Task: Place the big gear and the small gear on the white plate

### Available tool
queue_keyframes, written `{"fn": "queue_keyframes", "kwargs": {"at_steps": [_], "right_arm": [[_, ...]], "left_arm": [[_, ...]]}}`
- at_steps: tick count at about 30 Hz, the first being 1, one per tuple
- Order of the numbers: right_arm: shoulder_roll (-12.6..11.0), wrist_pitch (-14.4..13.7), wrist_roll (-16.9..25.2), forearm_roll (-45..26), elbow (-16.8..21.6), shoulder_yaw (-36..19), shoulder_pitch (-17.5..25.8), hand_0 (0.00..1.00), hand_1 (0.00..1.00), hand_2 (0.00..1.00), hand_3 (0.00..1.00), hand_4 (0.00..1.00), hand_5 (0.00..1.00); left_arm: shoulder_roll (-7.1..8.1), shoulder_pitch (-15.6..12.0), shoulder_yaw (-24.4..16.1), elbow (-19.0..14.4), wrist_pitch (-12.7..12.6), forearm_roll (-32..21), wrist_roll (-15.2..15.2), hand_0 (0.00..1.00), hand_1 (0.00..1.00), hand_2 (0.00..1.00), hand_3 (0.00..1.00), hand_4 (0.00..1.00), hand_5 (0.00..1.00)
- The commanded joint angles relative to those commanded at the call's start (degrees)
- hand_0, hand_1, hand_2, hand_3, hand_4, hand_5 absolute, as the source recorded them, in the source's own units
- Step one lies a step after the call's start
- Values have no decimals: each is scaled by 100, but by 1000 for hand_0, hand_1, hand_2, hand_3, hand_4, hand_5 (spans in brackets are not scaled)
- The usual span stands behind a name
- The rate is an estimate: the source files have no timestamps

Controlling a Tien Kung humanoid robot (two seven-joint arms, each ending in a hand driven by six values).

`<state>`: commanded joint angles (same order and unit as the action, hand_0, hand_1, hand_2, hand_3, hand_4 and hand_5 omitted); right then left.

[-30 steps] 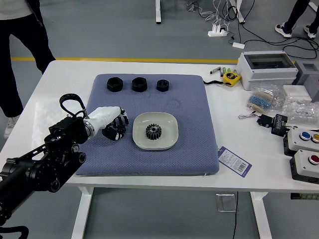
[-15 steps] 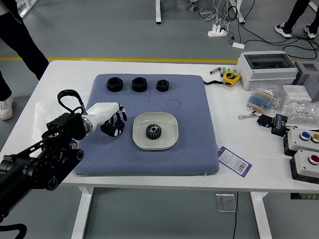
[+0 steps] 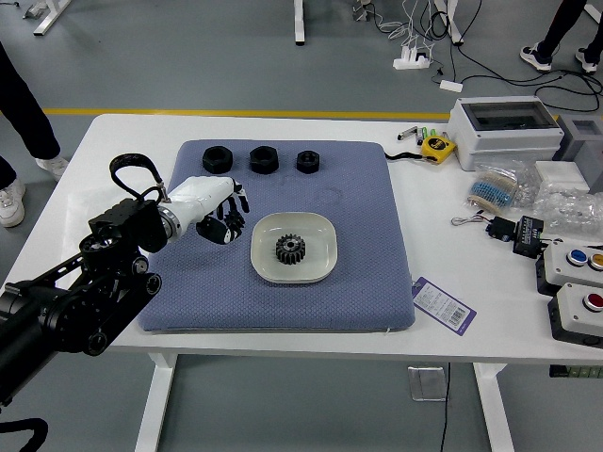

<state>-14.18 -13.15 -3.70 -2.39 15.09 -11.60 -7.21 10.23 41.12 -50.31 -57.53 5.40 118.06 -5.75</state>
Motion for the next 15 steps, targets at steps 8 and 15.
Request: {"fn": "queue_keyframes", "kwargs": {"at_steps": [8,15], "right_arm": [[-7,-5,-9,19,6,-9,-22,680,656,736,589,801,717],[-14,-8,-23,59,11,-28,-38,681,656,736,589,800,717]], "left_arm": [[-130,196,493,-307,-41,-211,14,377,421,483,566,664,39],[-350,460,942,-36,-135,-401,112,384,431,489,564,670,42]]}}
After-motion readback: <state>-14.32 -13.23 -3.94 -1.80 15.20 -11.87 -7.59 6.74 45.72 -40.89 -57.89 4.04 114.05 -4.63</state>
